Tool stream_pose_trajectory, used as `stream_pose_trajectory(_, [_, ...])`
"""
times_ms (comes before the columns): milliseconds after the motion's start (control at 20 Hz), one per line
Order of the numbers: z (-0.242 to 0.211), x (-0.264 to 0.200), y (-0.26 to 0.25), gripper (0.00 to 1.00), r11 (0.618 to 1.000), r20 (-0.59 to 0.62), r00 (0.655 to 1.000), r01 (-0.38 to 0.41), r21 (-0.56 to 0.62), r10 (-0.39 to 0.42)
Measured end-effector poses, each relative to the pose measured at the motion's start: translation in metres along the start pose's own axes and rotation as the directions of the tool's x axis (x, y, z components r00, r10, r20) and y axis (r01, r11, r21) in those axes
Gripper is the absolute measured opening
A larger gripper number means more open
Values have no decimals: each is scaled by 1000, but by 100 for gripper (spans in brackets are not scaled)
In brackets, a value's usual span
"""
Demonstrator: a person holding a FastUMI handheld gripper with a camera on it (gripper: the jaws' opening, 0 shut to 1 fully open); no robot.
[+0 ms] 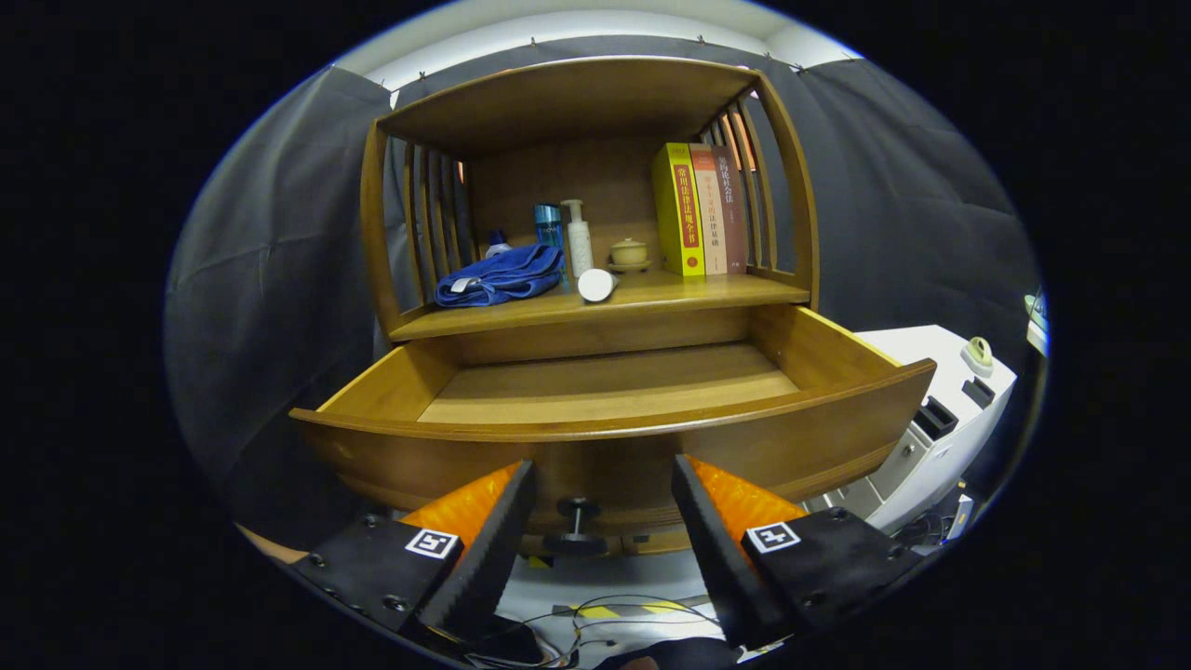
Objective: Pull open the drawer, take out the items inside it, and place them on the countertop above the cabinet.
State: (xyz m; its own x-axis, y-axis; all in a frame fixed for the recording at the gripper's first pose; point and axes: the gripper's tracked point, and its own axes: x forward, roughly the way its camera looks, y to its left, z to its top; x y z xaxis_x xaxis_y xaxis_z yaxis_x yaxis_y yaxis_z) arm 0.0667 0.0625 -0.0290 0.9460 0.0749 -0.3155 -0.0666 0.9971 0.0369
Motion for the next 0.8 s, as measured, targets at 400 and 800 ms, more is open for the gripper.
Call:
stream_pose_trajectory(400, [3,6,-1,96,999,20,999,40,-35,-40])
stream_pose_trajectory(800, [16,33,-3,97,998,35,999,40,-47,-39])
